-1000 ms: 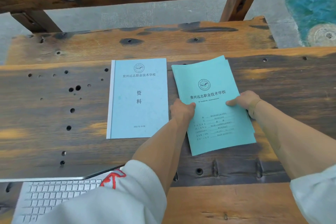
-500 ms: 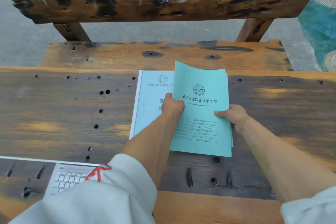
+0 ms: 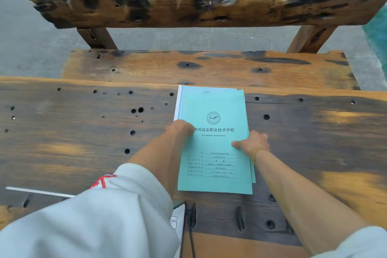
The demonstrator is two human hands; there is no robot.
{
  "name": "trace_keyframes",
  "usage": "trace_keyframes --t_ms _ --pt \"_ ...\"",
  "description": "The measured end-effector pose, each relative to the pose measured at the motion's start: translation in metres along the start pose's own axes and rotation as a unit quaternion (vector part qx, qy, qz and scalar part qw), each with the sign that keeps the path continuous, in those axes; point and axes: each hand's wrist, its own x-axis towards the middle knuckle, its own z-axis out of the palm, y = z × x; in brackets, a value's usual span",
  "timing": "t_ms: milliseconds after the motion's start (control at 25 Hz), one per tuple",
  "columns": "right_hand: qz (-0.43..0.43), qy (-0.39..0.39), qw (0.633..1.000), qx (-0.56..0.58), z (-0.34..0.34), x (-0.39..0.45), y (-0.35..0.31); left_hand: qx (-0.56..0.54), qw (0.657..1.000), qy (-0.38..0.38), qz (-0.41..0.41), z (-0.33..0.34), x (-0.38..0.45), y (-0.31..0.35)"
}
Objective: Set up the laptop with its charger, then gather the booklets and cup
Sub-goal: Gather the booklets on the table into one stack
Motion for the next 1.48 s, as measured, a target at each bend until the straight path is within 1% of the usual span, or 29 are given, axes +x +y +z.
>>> trace_keyframes --t_ms 80,160,320,440,480,640,720,800,920,1080,1200,1280,1360,1480 --pt "0.013 0.026 1.000 0.004 0.003 0.000 -0.003 -0.033 0.998 0.039 -0.040 0.000 0.006 -0.005" --pt "0.021 0.038 0.998 0.044 0.005 0.001 -0.009 -0.079 0.995 0.035 -0.046 0.000 0.016 -0.007" --pt "0.060 0.005 0.993 0.103 0.009 0.015 -0.015 -0.166 0.985 -0.012 -0.042 0.000 0.032 -0.011" --pt "0.078 -0.023 0.990 0.114 0.007 0.020 -0.015 -0.278 0.960 -0.045 -0.014 0.000 0.034 -0.017" --pt "0.075 -0.035 0.988 0.127 0.007 0.021 -0.014 -0.299 0.952 -0.059 -0.008 0.000 0.033 -0.019" --pt "0.082 -0.069 0.962 0.250 0.003 0.017 -0.003 -0.322 0.937 -0.139 0.014 -0.005 0.024 -0.017" --pt "0.080 -0.086 0.946 0.301 0.001 0.007 0.004 -0.329 0.932 -0.144 0.047 -0.008 0.012 -0.012" --pt "0.082 -0.104 0.925 0.356 -0.005 -0.005 0.015 -0.321 0.933 -0.132 0.099 -0.010 -0.003 -0.004" --pt "0.105 -0.170 0.871 0.449 -0.026 -0.031 0.040 -0.309 0.924 -0.131 0.185 -0.010 -0.038 0.008" --pt "0.054 -0.223 0.828 0.512 -0.060 -0.080 0.081 -0.272 0.904 -0.167 0.283 -0.007 -0.105 0.011" --pt "-0.004 -0.237 0.802 0.548 -0.080 -0.126 0.111 -0.239 0.884 -0.198 0.349 -0.001 -0.158 0.003" --pt "-0.025 -0.249 0.783 0.570 -0.090 -0.161 0.133 -0.214 0.871 -0.221 0.383 0.006 -0.197 -0.007" --pt "-0.037 -0.254 0.777 0.575 -0.097 -0.190 0.157 -0.189 0.859 -0.239 0.412 0.015 -0.232 -0.019" --pt "-0.076 -0.238 0.804 0.540 -0.102 -0.227 0.192 -0.182 0.848 -0.235 0.438 0.034 -0.274 -0.042"
